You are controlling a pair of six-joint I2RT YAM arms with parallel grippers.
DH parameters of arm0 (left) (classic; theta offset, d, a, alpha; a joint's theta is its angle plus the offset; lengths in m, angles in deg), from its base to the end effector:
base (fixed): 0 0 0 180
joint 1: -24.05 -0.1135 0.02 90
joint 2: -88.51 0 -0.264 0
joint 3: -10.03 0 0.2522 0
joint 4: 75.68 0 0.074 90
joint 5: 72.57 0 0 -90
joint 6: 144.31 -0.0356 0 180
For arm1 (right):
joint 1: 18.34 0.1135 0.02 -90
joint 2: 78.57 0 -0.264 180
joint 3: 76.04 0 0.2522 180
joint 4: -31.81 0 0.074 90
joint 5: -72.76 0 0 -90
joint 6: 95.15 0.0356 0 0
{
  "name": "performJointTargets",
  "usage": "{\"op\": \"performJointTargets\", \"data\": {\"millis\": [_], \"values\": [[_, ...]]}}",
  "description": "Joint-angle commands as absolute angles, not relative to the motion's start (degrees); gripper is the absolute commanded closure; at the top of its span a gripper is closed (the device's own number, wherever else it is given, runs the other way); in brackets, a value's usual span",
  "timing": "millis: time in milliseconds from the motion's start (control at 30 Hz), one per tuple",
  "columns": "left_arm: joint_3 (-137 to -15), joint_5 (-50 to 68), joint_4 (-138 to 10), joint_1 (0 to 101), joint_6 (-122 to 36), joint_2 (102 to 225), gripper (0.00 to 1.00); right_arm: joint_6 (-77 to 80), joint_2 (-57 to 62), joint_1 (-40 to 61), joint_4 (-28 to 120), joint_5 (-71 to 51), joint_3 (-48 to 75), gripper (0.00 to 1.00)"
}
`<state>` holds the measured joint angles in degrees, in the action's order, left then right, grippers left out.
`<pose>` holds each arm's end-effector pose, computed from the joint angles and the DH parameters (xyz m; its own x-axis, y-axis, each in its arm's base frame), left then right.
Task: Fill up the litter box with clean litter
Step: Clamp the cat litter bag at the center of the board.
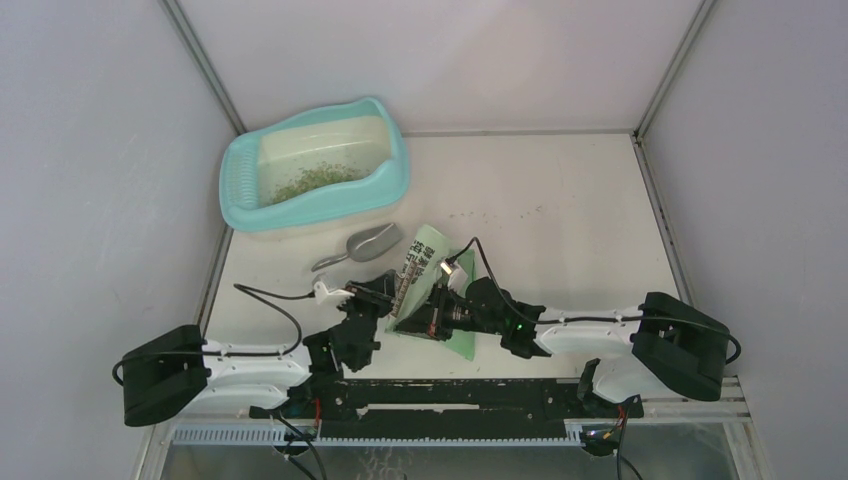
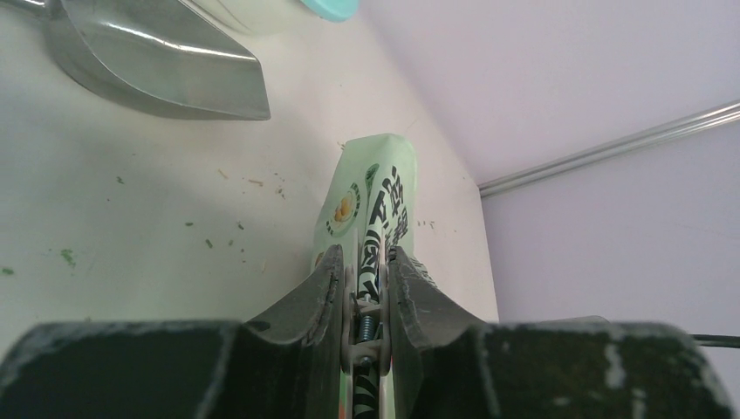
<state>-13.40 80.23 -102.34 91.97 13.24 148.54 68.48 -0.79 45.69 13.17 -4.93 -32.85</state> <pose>0.0968 -0.1544 0.1762 -0.1119 -0.8480 -0.5180 -0.0240 0.5235 -0.8517 0.1142 0.2518 0.1985 -0.9628 0.1640 -0.2148 -0.1574 0.3057 0.9390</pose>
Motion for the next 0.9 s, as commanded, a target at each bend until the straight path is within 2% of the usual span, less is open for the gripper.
{"op": "performJointTargets", "data": {"millis": [0,167,200,233,267,300,367,400,533,700,867], "values": [[-17.5,83.0,-99.0,93.7,16.7,149.1,1.00,70.0,-1.2,45.7,4.5,-2.1,-29.8,1.00],[-19.3,84.6,-93.9,94.4,18.8,148.9,1.00,70.5,-0.5,45.3,3.7,-1.9,-29.8,1.00],[-19.9,84.4,-92.5,94.4,19.0,148.8,0.98,70.6,-0.4,45.2,3.5,-1.7,-29.8,1.00],[-20.4,84.4,-90.9,94.4,19.1,148.6,0.91,70.6,-0.2,45.0,3.2,-1.3,-29.8,1.00],[-20.9,84.5,-89.6,94.4,19.2,148.6,0.79,70.5,-0.1,44.9,3.0,-0.7,-29.8,0.94],[-21.3,84.6,-88.5,94.4,19.4,148.4,0.71,70.5,-0.1,44.7,2.9,0.0,-29.8,0.76],[-21.6,84.6,-87.1,94.4,19.4,147.9,0.64,69.9,-0.9,44.3,4.2,0.8,-29.8,0.43],[-21.4,84.6,-87.0,94.4,19.5,147.7,0.63,69.3,-1.6,44.3,5.6,0.8,-29.8,0.30],[-20.0,84.7,-87.1,94.4,20.2,147.1,0.62,66.1,-7.1,43.4,12.7,0.3,-29.8,0.06],[-19.0,84.7,-86.7,94.4,19.8,146.0,0.57,60.7,-20.1,38.3,30.1,-1.3,-29.8,0.01],[-18.5,84.1,-86.8,94.4,19.6,146.2,0.51,57.0,-30.4,29.0,41.5,0.1,-31.4,0.01]]}}
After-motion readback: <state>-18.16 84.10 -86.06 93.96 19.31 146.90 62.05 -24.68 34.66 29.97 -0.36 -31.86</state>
